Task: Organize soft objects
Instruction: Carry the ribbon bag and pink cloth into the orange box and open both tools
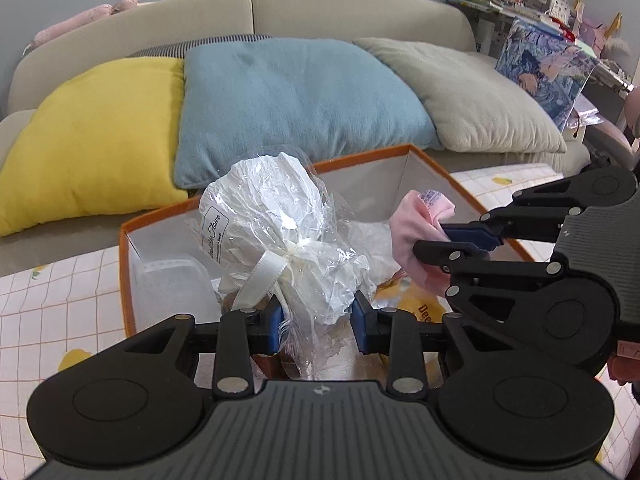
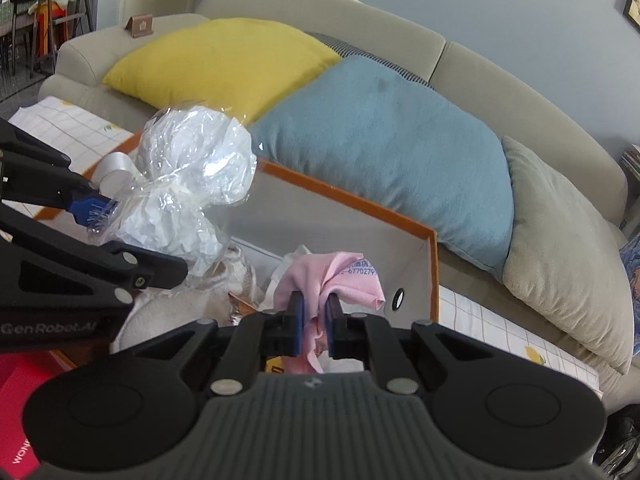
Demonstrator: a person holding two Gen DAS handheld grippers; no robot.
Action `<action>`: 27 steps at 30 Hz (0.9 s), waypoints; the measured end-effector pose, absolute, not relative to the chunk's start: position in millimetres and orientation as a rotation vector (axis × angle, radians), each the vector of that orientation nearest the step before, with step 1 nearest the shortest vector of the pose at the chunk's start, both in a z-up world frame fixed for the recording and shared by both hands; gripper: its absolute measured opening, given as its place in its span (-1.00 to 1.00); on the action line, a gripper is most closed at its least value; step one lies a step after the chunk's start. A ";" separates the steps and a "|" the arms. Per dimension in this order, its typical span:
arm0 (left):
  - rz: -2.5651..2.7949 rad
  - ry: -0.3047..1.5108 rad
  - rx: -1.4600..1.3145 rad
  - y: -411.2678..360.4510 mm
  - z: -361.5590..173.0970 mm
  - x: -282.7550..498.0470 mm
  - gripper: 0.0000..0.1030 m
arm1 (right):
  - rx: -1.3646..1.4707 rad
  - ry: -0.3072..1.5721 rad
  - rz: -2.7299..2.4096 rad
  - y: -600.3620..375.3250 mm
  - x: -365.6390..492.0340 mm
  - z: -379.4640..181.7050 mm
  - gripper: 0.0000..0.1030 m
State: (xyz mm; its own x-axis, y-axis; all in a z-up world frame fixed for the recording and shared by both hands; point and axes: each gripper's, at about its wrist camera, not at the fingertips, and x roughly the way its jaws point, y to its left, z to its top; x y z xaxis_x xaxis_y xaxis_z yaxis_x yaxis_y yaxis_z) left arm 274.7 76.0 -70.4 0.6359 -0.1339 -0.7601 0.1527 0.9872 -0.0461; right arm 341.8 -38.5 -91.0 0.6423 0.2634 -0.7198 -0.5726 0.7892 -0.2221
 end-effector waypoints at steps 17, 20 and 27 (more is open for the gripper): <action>-0.116 0.862 0.046 72.9 -67.9 276.6 0.17 | -0.469 0.744 0.518 -44.1 340.8 -94.8 0.05; -0.112 0.827 0.026 76.4 -58.3 271.9 0.39 | -0.464 0.712 0.518 -46.3 335.6 -86.6 0.25; -0.088 0.763 0.005 76.3 -35.0 254.6 0.39 | -0.424 0.687 0.512 -55.0 320.6 -68.6 0.31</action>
